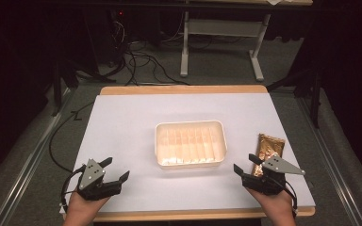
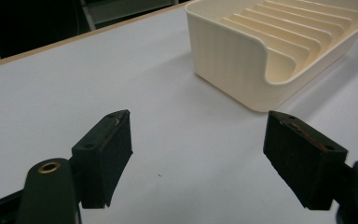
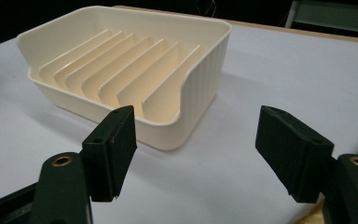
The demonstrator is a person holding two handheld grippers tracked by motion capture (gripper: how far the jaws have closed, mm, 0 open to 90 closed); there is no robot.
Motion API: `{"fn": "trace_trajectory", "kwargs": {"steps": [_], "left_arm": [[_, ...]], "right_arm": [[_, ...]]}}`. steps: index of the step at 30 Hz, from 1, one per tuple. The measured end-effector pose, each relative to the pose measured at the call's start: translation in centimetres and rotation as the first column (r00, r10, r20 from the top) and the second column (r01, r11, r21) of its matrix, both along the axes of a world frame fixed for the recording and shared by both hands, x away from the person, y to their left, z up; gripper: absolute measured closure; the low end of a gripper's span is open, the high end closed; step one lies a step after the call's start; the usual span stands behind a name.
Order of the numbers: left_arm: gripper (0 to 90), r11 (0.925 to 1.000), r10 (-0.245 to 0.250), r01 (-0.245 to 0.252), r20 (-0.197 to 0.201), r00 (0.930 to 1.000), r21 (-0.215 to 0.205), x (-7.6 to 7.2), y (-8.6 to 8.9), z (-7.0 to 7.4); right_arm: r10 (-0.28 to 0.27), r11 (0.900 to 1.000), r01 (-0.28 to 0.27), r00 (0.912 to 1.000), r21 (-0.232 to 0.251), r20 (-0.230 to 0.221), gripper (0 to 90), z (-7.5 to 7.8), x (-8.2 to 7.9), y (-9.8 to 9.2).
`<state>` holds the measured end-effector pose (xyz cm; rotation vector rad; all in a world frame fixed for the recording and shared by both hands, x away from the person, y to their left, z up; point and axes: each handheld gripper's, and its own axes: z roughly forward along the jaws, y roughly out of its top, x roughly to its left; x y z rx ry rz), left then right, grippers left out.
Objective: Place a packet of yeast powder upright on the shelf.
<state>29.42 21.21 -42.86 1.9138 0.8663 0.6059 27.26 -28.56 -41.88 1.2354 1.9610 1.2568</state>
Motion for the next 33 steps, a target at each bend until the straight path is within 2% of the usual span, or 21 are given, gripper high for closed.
{"fn": "trace_trajectory", "kwargs": {"steps": [7,9,12,13,14,15,16,17,18,19,20,22,25,26,27,28,29,31,32,33], "left_arm": [[23.9,1.0000,-0.002,0.002,0.000,1.0000,-0.009,0.7,-0.6,0.0],[23.9,0.9999,-0.004,0.004,-0.001,1.0000,-0.015,1.0,-0.8,0.0],[24.0,0.9996,-0.011,0.011,0.002,0.9999,-0.024,1.6,-1.2,0.2],[24.0,0.9996,-0.011,0.011,0.002,0.9999,-0.024,1.6,-1.2,0.2],[24.0,0.9995,-0.020,0.020,0.001,0.9998,-0.025,1.9,-1.5,0.2],[24.0,0.9995,-0.020,0.020,0.001,0.9998,-0.025,1.9,-1.5,0.2],[24.0,0.9993,-0.027,0.027,0.001,0.9996,-0.025,2.1,-1.7,0.2],[24.0,0.9992,-0.031,0.031,0.002,0.9995,-0.027,2.3,-1.9,0.2],[24.0,0.9987,-0.042,0.042,0.001,0.9991,-0.028,2.5,-2.2,0.2],[24.0,0.9987,-0.042,0.042,0.001,0.9991,-0.028,2.5,-2.2,0.2],[24.0,0.9986,-0.047,0.047,0.003,0.9989,-0.024,2.6,-2.4,0.2],[24.0,0.9981,-0.055,0.055,0.003,0.9985,-0.029,2.8,-2.7,0.2],[24.0,0.9974,-0.065,0.065,0.005,0.9979,-0.030,3.0,-3.1,0.3],[24.0,0.9972,-0.069,0.069,0.004,0.9976,-0.030,3.1,-3.3,0.3],[24.1,0.9969,-0.075,0.075,0.006,0.9972,-0.026,3.1,-3.4,0.3],[24.1,0.9967,-0.078,0.078,0.006,0.9970,-0.024,3.1,-3.5,0.3],[24.1,0.9967,-0.078,0.078,0.006,0.9970,-0.024,3.1,-3.5,0.3],[24.1,0.9965,-0.081,0.081,0.006,0.9967,-0.021,3.2,-3.6,0.3],[24.1,0.9964,-0.082,0.082,0.007,0.9966,-0.019,3.1,-3.6,0.3],[24.1,0.9964,-0.082,0.082,0.007,0.9966,-0.019,3.1,-3.6,0.3]], "right_arm": [[-0.029,1.000,0.029,0.9995,-0.001,-0.009,32.0,-0.1,-0.8,-1.2],[-0.051,0.999,0.051,0.9986,0.005,-0.015,33.1,-0.1,-1.1,-1.9],[-0.105,0.994,0.104,0.9941,-0.014,-0.027,37.1,-0.3,-2.1,-3.7],[-0.105,0.994,0.104,0.9941,-0.014,-0.027,37.1,-0.3,-2.1,-3.7],[-0.146,0.989,0.146,0.9880,-0.011,-0.050,38.3,-0.7,-2.5,-5.0],[-0.146,0.989,0.146,0.9880,-0.011,-0.050,38.3,-0.7,-2.5,-5.0],[-0.177,0.984,0.176,0.9817,-0.022,-0.070,38.9,-1.1,-2.7,-6.0],[-0.177,0.984,0.176,0.9817,-0.022,-0.070,38.9,-1.1,-2.7,-6.0],[-0.198,0.980,0.196,0.9748,-0.024,-0.103,38.9,-1.5,-2.9,-6.6],[-0.198,0.980,0.196,0.9748,-0.024,-0.103,38.9,-1.5,-2.9,-6.6],[-0.209,0.978,0.208,0.9677,-0.025,-0.141,39.1,-2.0,-3.0,-7.2],[-0.212,0.977,0.210,0.9653,-0.028,-0.152,39.6,-2.1,-3.1,-7.3],[-0.233,0.972,0.229,0.9548,-0.045,-0.184,39.5,-2.6,-3.4,-7.8],[-0.247,0.969,0.242,0.9491,-0.050,-0.195,39.1,-2.8,-3.5,-8.0],[-0.261,0.965,0.257,0.9394,-0.049,-0.222,38.5,-3.1,-3.6,-8.5],[-0.264,0.964,0.260,0.9356,-0.048,-0.234,38.1,-3.3,-3.6,-8.7],[-0.264,0.964,0.260,0.9356,-0.048,-0.234,38.1,-3.3,-3.6,-8.7],[-0.260,0.965,0.256,0.9273,-0.051,-0.270,37.9,-3.8,-3.5,-9.0],[-0.246,0.969,0.243,0.9252,-0.047,-0.289,38.9,-4.1,-3.4,-9.2],[-0.246,0.969,0.243,0.9252,-0.047,-0.289,38.9,-4.1,-3.4,-9.2]]}}
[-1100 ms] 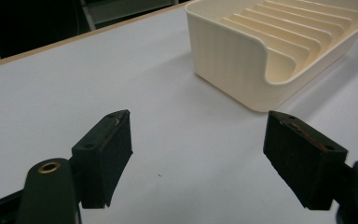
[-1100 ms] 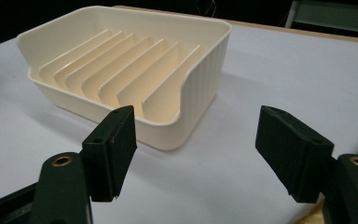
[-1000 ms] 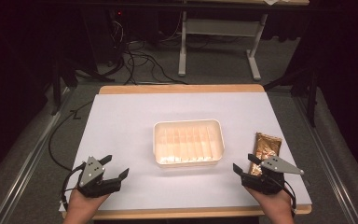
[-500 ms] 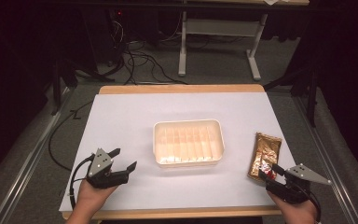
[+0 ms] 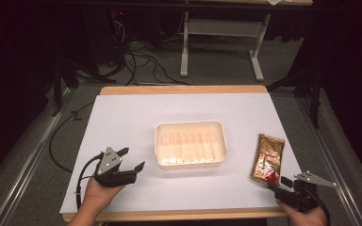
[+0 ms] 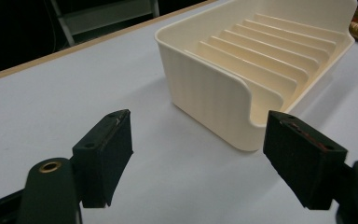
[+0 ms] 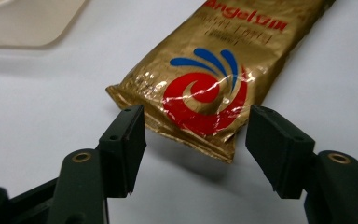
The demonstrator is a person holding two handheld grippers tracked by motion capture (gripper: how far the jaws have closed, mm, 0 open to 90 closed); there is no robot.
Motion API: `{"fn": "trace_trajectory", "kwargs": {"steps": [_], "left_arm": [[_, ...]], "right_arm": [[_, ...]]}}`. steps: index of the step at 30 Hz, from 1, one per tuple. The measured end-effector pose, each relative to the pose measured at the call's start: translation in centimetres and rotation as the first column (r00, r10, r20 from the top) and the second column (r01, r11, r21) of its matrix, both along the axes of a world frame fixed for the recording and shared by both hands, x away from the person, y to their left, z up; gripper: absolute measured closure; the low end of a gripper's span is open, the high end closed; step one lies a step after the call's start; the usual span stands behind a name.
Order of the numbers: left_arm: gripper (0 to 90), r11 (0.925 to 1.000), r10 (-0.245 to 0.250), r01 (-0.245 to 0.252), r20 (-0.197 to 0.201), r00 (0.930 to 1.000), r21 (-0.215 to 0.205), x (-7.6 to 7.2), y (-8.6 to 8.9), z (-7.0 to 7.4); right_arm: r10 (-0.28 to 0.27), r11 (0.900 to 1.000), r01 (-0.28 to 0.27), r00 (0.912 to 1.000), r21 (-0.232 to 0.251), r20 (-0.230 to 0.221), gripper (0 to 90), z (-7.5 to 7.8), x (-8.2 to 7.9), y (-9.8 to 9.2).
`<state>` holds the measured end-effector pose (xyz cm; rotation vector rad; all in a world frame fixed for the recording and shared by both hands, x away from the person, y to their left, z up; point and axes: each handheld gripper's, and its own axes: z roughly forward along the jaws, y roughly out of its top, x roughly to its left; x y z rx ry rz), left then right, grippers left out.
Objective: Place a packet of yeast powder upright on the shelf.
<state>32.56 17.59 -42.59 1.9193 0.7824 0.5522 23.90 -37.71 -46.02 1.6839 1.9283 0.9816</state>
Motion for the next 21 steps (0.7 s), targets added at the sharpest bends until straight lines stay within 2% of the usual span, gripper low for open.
{"fn": "trace_trajectory", "kwargs": {"steps": [2,3,4,5,6,8,10,11,13,14,15,18,19,20,21], "left_arm": [[24.1,1.0000,0.000,0.000,0.000,1.0000,0.002,0.0,0.1,0.0],[24.2,1.0000,0.001,-0.001,-0.002,1.0000,0.000,0.0,0.1,0.0],[24.2,1.0000,0.001,-0.001,-0.002,1.0000,0.000,0.0,0.1,0.0],[24.2,1.0000,0.001,-0.001,-0.002,1.0000,0.002,0.0,0.1,0.0],[24.2,1.0000,0.001,-0.001,-0.002,1.0000,0.002,0.0,0.1,0.0],[24.2,1.0000,-0.001,0.001,-0.002,1.0000,0.003,-0.1,0.0,-0.1],[24.2,1.0000,0.000,0.000,-0.001,1.0000,0.005,-0.1,0.0,-0.1],[24.2,1.0000,0.002,-0.002,-0.003,1.0000,0.006,-0.1,0.0,-0.1],[24.2,1.0000,0.003,-0.003,-0.004,1.0000,0.009,-0.2,0.2,-0.1],[24.2,1.0000,0.003,-0.003,-0.004,1.0000,0.009,-0.2,0.2,-0.1],[24.2,0.9999,0.010,-0.010,-0.003,0.9999,0.006,-0.3,0.4,-0.1],[24.3,0.9999,0.017,-0.017,-0.004,0.9999,0.005,-0.4,0.6,-0.1],[24.3,0.9997,0.025,-0.025,-0.006,0.9997,-0.001,-0.6,1.0,-0.1],[24.3,0.9997,0.025,-0.025,-0.006,0.9997,-0.001,-0.6,1.0,-0.1],[24.3,0.9995,0.031,-0.031,-0.003,0.9995,0.000,-0.7,1.2,0.0]], "right_arm": [[0.019,1.000,-0.019,0.9995,0.009,-0.024,41.2,-0.3,0.2,0.1],[0.031,0.999,-0.031,0.9988,-0.005,-0.039,45.0,-0.5,0.3,0.4],[0.031,0.999,-0.031,0.9988,-0.005,-0.039,45.0,-0.5,0.3,0.4],[0.045,0.999,-0.046,0.9979,-0.018,-0.047,52.2,-0.6,0.4,0.5],[0.045,0.999,-0.046,0.9979,-0.018,-0.047,52.2,-0.6,0.4,0.5],[0.051,0.998,-0.052,0.9974,-0.028,-0.050,60.5,-0.7,0.5,0.7],[0.052,0.998,-0.053,0.9977,-0.035,-0.043,62.8,-0.7,0.5,0.7],[0.056,0.997,-0.058,0.9976,-0.047,-0.041,70.2,-0.6,0.6,0.8],[0.065,0.996,-0.067,0.9971,-0.061,-0.039,76.7,-0.6,0.8,1.0],[0.065,0.996,-0.067,0.9971,-0.061,-0.039,76.7,-0.6,0.8,1.0],[0.081,0.994,-0.084,0.9961,-0.075,-0.036,81.8,-0.6,1.1,1.2],[0.100,0.991,-0.103,0.9943,-0.090,-0.035,85.5,-0.5,1.4,1.6],[0.127,0.987,-0.130,0.9913,-0.100,-0.037,89.0,-0.4,1.7,2.1],[0.127,0.987,-0.130,0.9913,-0.100,-0.037,89.0,-0.4,1.7,2.1],[0.154,0.983,-0.157,0.9874,-0.096,-0.036,90.0,-0.4,2.0,2.6]]}}
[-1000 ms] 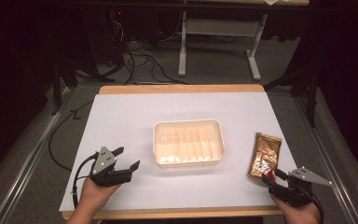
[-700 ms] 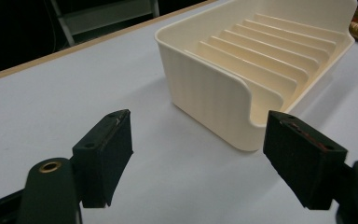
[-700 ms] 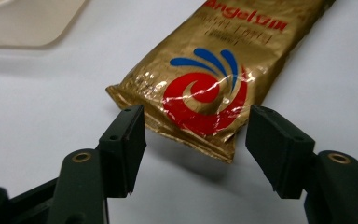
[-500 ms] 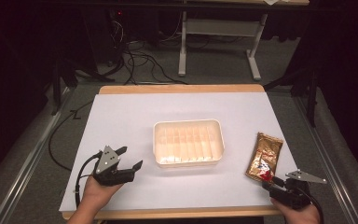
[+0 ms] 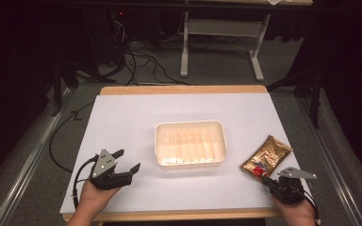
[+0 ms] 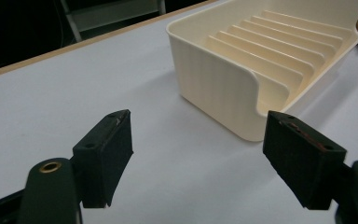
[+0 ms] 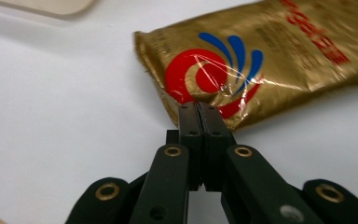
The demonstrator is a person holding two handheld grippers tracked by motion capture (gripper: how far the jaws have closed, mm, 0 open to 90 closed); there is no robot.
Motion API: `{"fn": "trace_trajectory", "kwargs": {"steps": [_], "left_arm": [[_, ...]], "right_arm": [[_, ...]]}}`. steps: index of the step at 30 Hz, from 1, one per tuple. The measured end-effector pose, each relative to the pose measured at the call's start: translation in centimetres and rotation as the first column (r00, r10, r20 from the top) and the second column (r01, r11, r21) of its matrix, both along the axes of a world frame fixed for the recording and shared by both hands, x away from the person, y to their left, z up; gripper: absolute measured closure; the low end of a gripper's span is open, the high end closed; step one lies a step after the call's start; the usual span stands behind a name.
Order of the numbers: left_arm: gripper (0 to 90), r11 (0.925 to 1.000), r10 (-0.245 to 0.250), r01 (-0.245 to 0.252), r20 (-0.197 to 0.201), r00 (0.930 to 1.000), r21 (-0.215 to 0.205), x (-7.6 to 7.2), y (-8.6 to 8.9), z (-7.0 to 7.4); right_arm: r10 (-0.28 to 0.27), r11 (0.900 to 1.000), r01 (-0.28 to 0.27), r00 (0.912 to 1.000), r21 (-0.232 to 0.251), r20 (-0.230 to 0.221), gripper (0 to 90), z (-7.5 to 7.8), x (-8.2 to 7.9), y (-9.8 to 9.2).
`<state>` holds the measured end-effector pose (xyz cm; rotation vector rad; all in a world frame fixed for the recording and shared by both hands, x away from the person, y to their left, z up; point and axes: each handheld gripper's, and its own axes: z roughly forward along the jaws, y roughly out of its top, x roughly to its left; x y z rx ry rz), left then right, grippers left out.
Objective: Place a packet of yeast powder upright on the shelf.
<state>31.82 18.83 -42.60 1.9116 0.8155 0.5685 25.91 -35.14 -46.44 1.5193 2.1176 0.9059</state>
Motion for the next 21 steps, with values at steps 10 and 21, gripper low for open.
{"fn": "trace_trajectory", "kwargs": {"steps": [10,21], "left_arm": [[24.4,0.9994,0.034,-0.034,-0.003,0.9994,0.008,-0.7,1.2,0.0],[24.4,0.9987,0.050,-0.050,-0.003,0.9987,0.005,-1.0,1.8,0.0]], "right_arm": [[0.194,0.981,-0.194,0.9810,0.020,-0.005,90.0,0.5,0.6,4.3],[0.358,0.934,-0.358,0.9337,0.017,0.000,90.0,0.8,0.6,8.1]]}}
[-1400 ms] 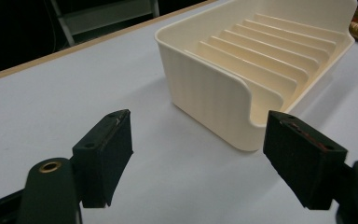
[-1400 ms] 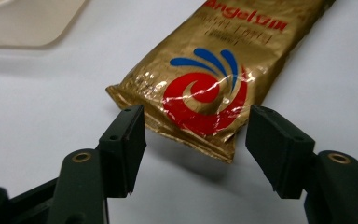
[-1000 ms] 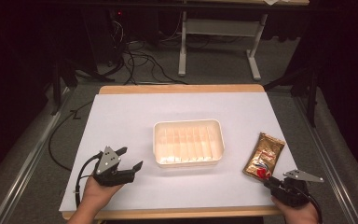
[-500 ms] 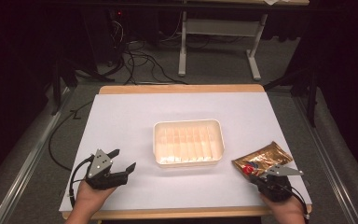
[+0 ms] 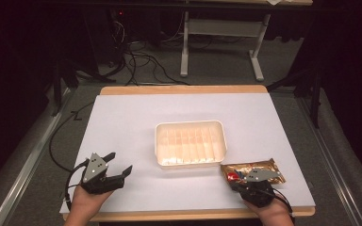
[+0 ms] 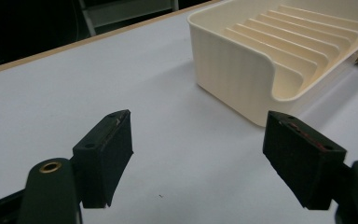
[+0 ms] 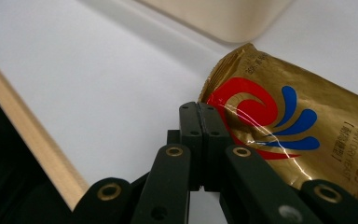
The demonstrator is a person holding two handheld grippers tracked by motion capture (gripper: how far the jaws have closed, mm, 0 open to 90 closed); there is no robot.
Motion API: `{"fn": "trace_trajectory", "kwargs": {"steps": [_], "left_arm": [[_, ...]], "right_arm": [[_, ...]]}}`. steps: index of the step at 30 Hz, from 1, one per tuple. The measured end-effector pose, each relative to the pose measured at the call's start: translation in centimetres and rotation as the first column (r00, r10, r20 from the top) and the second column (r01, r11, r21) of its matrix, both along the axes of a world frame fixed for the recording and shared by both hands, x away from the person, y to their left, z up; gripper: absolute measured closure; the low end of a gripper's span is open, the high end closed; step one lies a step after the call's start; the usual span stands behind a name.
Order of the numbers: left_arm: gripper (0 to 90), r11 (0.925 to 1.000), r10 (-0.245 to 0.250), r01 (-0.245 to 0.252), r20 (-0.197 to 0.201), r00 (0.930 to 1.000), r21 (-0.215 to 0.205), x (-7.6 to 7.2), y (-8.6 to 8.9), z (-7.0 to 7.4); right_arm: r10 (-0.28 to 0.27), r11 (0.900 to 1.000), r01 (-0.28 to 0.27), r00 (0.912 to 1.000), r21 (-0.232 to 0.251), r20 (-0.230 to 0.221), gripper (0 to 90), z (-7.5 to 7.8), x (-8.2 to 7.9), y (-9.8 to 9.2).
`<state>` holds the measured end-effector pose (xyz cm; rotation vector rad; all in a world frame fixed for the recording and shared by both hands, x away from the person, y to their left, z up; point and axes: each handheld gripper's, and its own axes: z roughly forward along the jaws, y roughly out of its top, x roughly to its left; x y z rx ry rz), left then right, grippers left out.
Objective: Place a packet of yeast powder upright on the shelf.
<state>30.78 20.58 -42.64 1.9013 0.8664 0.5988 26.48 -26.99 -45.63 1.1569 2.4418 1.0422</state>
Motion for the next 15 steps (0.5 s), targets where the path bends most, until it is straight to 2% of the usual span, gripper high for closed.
{"fn": "trace_trajectory", "kwargs": {"steps": [1,2,4,9,13,14,15], "left_arm": [[24.4,1.0000,0.000,0.000,0.000,1.0000,0.000,0.0,0.0,0.0],[24.3,1.0000,-0.001,0.001,0.000,1.0000,0.001,0.0,0.0,0.0],[24.3,1.0000,-0.002,0.002,0.000,1.0000,0.002,0.0,0.0,0.0],[24.4,1.0000,-0.004,0.004,0.002,1.0000,0.000,0.1,-0.1,0.0],[24.3,0.9999,-0.011,0.011,0.002,0.9999,0.003,0.2,-0.4,0.0],[24.4,0.9999,-0.011,0.011,0.002,0.9999,0.003,0.2,-0.4,0.0],[24.4,0.9999,-0.013,0.013,0.002,0.9999,0.003,0.3,-0.4,0.0]], "right_arm": [[0.000,1.000,0.000,1.0000,0.000,0.000,90.0,0.0,0.0,0.0],[0.032,0.999,-0.032,0.9995,-0.002,-0.006,90.0,0.0,-0.2,0.6],[0.053,0.999,-0.053,0.9985,-0.003,-0.006,90.0,0.0,-0.3,0.9],[0.079,0.997,-0.079,0.9968,0.010,-0.011,90.0,0.1,-0.6,1.3],[0.069,0.997,-0.069,0.9976,0.032,-0.001,78.9,0.2,-0.7,1.0],[0.069,0.997,-0.069,0.9976,0.032,-0.001,78.9,0.2,-0.7,1.0],[0.059,0.997,-0.059,0.9982,0.051,-0.007,74.5,0.3,-0.8,0.7]]}}
